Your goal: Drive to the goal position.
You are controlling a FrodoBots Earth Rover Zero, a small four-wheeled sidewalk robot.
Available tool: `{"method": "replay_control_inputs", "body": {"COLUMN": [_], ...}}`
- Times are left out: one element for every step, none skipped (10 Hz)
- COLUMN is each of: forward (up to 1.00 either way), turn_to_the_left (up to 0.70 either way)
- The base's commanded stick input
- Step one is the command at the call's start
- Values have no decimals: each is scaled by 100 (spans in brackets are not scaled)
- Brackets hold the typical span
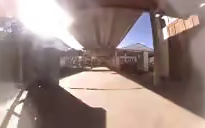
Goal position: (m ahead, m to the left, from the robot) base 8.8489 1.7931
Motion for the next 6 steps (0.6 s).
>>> {"method": "replay_control_inputs", "body": {"forward": [100,100,100,100,100,100], "turn_to_the_left": [1,1,1,1,1,1]}}
